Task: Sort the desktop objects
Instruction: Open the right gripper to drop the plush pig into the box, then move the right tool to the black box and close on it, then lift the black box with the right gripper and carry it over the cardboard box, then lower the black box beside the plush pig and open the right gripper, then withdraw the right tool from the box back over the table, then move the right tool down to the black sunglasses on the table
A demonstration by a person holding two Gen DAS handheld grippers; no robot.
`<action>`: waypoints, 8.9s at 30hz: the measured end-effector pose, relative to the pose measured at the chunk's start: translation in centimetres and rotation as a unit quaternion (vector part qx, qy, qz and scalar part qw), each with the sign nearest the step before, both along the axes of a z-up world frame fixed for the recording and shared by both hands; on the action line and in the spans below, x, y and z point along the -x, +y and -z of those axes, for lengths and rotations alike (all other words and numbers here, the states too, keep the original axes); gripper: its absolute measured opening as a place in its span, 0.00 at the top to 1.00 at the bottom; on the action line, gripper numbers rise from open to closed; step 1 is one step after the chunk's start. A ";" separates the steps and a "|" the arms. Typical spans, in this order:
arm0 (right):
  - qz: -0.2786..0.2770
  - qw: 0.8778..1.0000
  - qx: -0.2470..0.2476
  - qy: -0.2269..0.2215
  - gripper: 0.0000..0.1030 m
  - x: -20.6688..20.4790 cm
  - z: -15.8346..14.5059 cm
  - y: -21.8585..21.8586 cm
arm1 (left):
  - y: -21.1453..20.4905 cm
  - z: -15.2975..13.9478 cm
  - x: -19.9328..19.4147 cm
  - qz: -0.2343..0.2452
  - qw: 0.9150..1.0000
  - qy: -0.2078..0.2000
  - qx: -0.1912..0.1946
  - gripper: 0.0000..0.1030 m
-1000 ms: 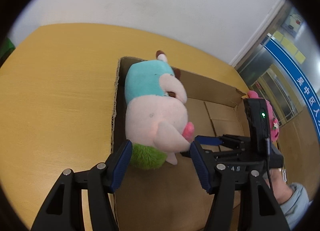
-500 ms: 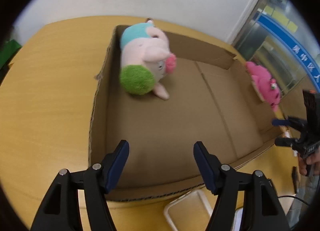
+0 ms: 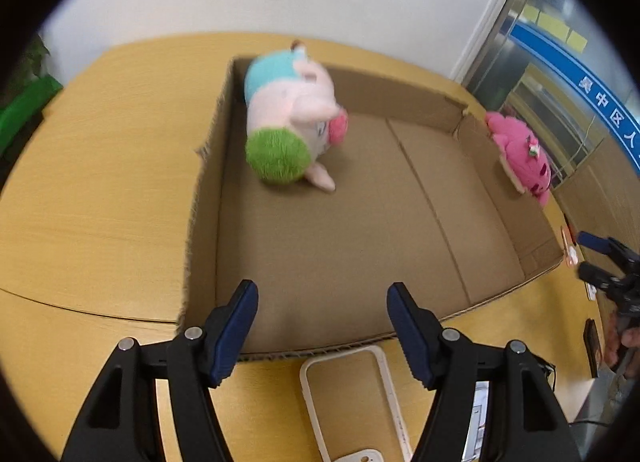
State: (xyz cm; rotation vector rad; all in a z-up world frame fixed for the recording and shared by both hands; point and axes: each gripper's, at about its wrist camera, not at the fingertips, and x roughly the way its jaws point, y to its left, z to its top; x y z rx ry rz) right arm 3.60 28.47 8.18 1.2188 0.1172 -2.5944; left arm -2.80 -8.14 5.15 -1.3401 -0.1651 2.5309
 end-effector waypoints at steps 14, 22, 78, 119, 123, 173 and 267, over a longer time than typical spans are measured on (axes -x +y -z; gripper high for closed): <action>0.007 0.993 0.002 0.118 0.41 -9.5 -6.3 -5.7 | 5.0 -11.0 -11.9 0.030 0.974 0.225 0.008 0.95; -0.013 0.992 -0.010 0.129 0.00 -13.1 -6.7 -6.5 | 8.0 -11.7 -16.5 0.084 0.966 0.245 -0.023 0.15; -0.102 0.974 -0.112 0.169 0.02 -19.1 -0.4 -9.5 | 10.9 -3.7 -17.5 0.153 0.969 0.045 -0.191 0.40; -0.134 0.975 -0.048 0.169 0.02 20.5 -5.8 -13.4 | 6.1 -9.0 16.6 0.084 0.986 0.089 -0.114 0.40; -0.128 0.989 -0.027 0.066 0.02 24.6 1.1 -12.7 | 6.3 -1.7 20.5 0.060 0.988 -0.019 -0.140 0.40; -0.008 0.995 -0.066 0.068 0.73 8.2 -2.0 -7.6 | 7.4 -7.6 0.6 0.006 0.987 0.148 0.055 0.27; -0.113 0.991 -0.001 -0.074 0.01 -11.0 11.5 1.2 | 4.9 3.4 -17.0 0.011 0.999 0.023 -0.040 0.24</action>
